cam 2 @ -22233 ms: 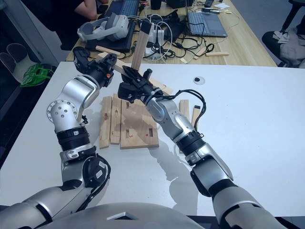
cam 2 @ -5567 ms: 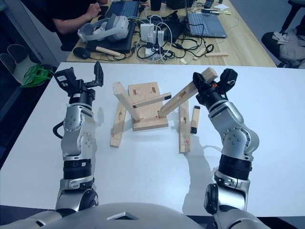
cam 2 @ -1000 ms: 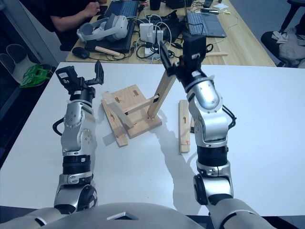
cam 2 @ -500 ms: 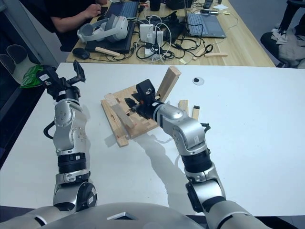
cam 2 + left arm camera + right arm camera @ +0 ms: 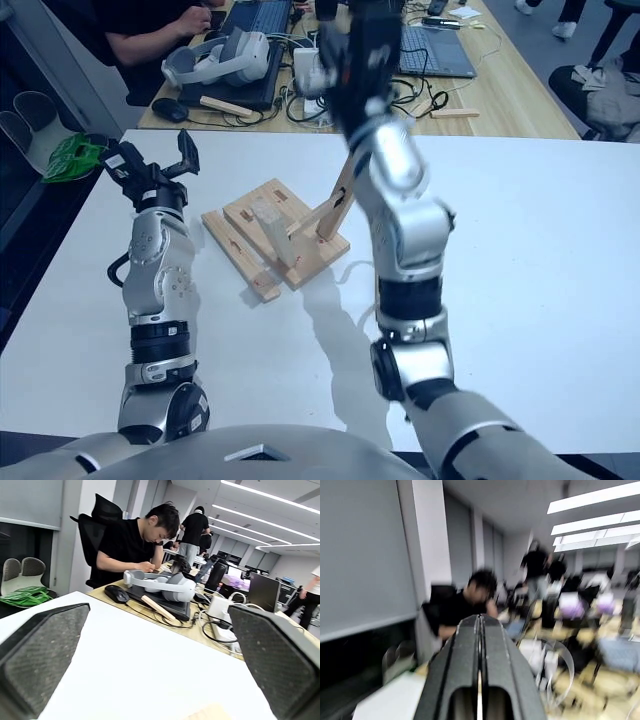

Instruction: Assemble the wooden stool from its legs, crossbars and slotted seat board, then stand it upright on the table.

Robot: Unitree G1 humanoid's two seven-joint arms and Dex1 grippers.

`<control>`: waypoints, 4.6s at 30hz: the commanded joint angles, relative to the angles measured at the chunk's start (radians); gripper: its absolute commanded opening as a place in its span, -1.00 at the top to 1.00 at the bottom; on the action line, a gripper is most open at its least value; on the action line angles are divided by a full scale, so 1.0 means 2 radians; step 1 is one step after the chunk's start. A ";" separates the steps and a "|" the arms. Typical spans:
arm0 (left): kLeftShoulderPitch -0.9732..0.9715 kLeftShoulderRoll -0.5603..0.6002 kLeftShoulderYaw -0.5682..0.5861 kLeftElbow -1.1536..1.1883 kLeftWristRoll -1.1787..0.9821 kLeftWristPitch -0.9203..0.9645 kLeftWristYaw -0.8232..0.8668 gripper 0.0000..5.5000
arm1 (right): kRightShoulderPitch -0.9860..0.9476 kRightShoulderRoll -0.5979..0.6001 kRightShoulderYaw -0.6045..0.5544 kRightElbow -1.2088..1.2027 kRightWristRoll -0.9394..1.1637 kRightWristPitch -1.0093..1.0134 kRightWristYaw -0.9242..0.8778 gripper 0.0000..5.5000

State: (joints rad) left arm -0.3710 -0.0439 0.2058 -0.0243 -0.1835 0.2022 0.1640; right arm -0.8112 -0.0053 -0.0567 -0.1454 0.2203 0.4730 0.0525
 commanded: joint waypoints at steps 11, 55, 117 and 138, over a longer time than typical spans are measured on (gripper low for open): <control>0.003 -0.007 -0.007 0.006 -0.005 -0.003 -0.003 -0.86 | 0.076 0.001 -0.057 0.090 0.036 0.266 -0.061 0.99; -0.040 -0.026 0.056 0.108 -0.075 -0.038 0.017 -0.86 | 0.061 -0.086 0.222 0.002 0.035 -0.058 0.339 0.99; -0.075 -0.029 0.123 0.197 -0.177 -0.079 0.001 -0.86 | 0.005 -0.144 -0.085 0.303 -0.150 -0.036 -0.057 0.99; -0.080 -0.030 0.115 0.207 -0.174 -0.085 0.001 -0.86 | -0.098 -0.055 -0.023 0.432 -0.024 -0.035 0.255 0.99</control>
State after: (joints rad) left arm -0.5193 -0.1064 0.4418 0.3828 -0.5360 0.0286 0.1624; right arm -1.0243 -0.1281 -0.0839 0.8120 0.1231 0.4204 0.5282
